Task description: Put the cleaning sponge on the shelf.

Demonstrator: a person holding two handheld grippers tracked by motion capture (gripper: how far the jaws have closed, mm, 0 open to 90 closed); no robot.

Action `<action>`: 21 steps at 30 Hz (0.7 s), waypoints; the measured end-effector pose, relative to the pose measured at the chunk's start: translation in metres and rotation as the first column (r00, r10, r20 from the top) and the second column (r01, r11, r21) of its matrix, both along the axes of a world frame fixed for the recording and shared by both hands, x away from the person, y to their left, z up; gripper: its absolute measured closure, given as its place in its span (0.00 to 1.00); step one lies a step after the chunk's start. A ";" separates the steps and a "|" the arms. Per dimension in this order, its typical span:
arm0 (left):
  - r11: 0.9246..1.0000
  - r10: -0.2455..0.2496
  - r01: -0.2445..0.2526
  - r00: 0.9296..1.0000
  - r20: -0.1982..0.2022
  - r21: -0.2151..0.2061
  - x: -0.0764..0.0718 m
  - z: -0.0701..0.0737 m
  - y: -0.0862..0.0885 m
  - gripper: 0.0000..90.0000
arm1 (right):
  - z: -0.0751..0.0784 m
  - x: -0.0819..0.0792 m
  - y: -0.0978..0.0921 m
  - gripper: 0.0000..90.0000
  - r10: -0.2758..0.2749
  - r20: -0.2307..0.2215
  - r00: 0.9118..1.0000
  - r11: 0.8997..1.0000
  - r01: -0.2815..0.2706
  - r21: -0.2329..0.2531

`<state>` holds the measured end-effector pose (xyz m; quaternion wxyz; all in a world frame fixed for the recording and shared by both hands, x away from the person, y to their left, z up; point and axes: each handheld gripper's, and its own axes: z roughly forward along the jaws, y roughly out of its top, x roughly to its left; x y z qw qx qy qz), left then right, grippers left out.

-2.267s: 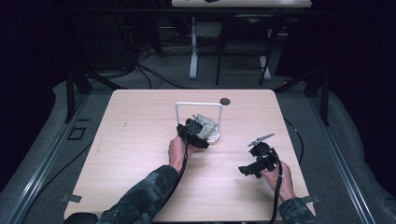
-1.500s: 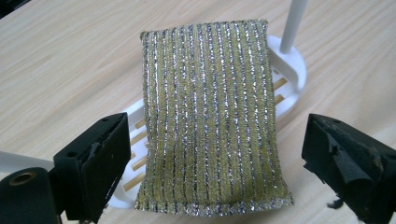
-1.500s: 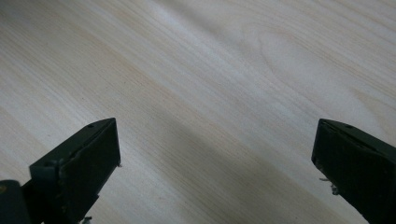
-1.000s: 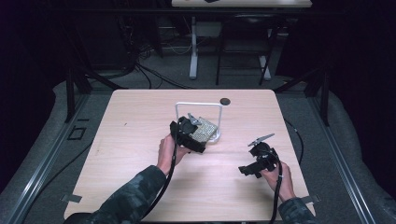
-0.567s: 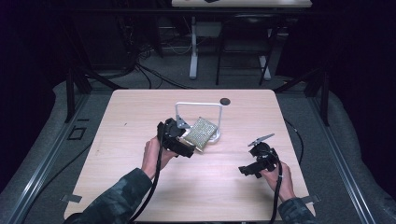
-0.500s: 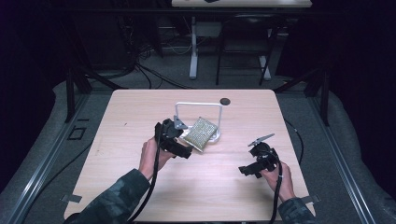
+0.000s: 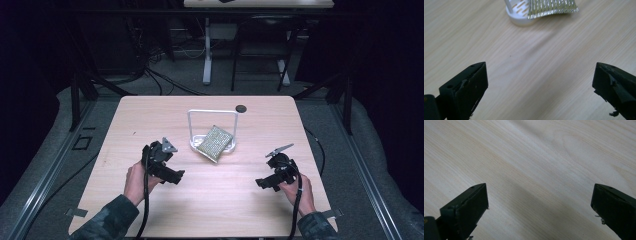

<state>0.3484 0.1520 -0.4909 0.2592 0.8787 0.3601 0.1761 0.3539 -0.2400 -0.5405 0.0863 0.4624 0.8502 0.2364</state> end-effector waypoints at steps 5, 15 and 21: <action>1.000 -0.003 0.003 1.000 -0.014 -0.012 -0.010 -0.009 0.019 0.00 | -0.002 0.000 0.002 0.01 0.002 0.005 1.000 1.000 -0.001 -0.003; 1.000 0.011 -0.012 0.998 -0.068 -0.019 -0.020 -0.032 0.045 0.00 | -0.004 0.001 0.004 0.01 0.014 -0.012 1.000 1.000 -0.014 -0.017; 1.000 -0.014 0.015 0.994 -0.105 0.009 -0.017 -0.042 0.044 0.00 | -0.004 0.001 0.005 0.01 0.018 -0.018 1.000 1.000 -0.019 -0.017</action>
